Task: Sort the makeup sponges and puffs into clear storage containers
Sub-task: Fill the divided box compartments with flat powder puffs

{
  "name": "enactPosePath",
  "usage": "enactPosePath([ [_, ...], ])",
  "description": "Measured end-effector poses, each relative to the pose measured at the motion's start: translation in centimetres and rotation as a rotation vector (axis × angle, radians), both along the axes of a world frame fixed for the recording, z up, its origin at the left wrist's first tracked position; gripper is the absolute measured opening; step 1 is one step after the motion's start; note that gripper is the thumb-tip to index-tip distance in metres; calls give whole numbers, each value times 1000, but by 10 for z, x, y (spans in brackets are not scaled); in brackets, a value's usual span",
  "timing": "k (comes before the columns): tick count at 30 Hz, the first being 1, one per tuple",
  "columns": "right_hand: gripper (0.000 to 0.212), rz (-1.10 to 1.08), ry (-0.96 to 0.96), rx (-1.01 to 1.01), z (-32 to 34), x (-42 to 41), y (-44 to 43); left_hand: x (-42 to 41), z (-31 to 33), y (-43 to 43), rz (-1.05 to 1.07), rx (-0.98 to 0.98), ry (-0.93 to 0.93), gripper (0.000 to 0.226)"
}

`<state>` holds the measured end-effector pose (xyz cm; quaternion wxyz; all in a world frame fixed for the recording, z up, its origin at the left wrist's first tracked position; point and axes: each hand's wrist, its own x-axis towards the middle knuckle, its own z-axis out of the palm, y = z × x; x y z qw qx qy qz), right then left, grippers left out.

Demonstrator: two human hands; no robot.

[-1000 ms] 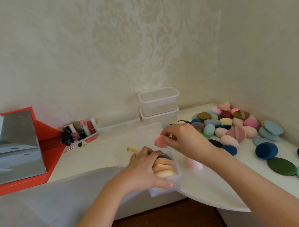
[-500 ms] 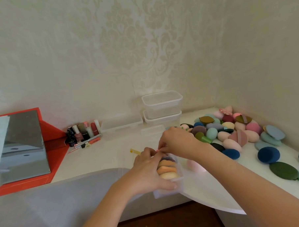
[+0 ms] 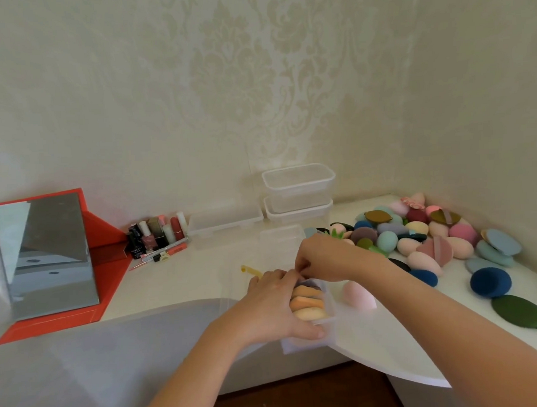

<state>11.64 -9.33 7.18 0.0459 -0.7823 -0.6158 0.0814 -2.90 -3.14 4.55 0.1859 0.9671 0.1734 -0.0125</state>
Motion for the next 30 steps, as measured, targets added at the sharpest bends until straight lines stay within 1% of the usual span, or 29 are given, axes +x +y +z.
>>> enactPosePath([
  [1,27,9,13,-39,1,1,-2,0,0,0,4,6,9,75],
  [2,26,15,31,-75,3,3,-3,1,1,-1,10,9,16,75],
  [5,32,5,152,-101,5,7,-8,1,0,-2,36,-15,24,80],
  [7,26,-27,223,-15,3,9,-11,0,0,-3,55,-42,16,85],
  [9,15,-70,275,139,4,11,-18,0,0,-3,51,-49,8,90],
  [12,9,-117,330,325,14,20,-36,1,1,-2,24,-35,11,96],
  [13,9,-135,316,348,18,25,-44,2,1,-2,11,-24,20,94],
  [15,8,-189,227,346,25,38,-63,3,-1,1,-14,-3,35,87],
  [17,9,-250,110,284,26,52,-78,5,-2,4,-17,-2,43,82],
  [19,10,-278,50,187,21,64,-91,7,-3,6,-10,-2,48,82],
  [23,35,-247,16,47,-8,76,-102,9,-3,8,-6,9,49,83],
  [25,40,-206,-13,8,-25,82,-100,8,-4,9,-5,7,44,82],
  [28,32,-165,-87,2,-40,93,-96,8,-4,9,-6,6,43,82],
  [30,22,-116,-120,-63,-45,97,-95,9,-4,9,-3,6,43,82],
])
